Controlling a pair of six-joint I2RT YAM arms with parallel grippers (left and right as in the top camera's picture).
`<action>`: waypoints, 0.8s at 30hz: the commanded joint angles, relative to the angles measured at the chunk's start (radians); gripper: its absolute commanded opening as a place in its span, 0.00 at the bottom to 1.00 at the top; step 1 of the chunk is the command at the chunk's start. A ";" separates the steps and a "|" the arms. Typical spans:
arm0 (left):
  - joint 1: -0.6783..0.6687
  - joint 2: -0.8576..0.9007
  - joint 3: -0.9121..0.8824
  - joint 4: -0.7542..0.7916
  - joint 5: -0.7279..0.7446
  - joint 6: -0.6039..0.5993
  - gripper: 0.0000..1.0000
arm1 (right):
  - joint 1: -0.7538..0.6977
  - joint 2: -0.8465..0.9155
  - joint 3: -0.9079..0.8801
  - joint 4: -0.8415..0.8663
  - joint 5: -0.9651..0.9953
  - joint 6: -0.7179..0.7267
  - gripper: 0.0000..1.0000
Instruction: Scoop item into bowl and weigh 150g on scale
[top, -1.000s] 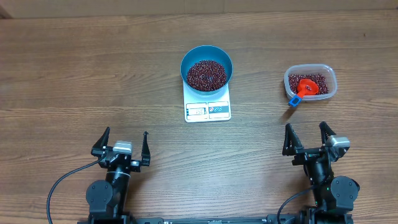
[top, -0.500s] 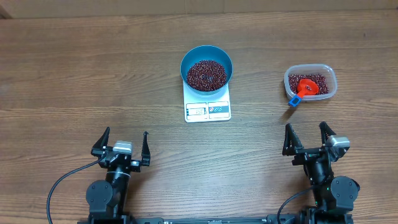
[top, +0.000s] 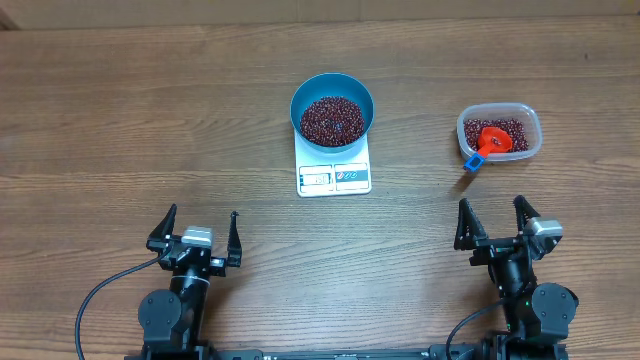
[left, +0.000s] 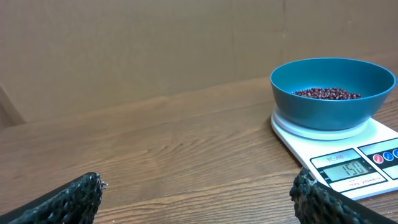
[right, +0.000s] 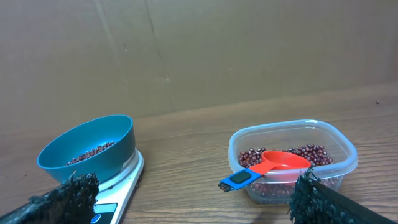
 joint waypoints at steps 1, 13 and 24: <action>0.006 -0.011 -0.004 0.000 0.018 -0.013 1.00 | 0.007 -0.009 -0.011 0.005 0.010 -0.003 1.00; 0.006 -0.011 -0.004 0.000 0.018 -0.013 1.00 | 0.007 -0.009 -0.011 0.005 0.010 -0.003 1.00; 0.006 -0.011 -0.004 0.000 0.018 -0.013 0.99 | 0.007 -0.009 -0.011 0.005 0.010 -0.003 1.00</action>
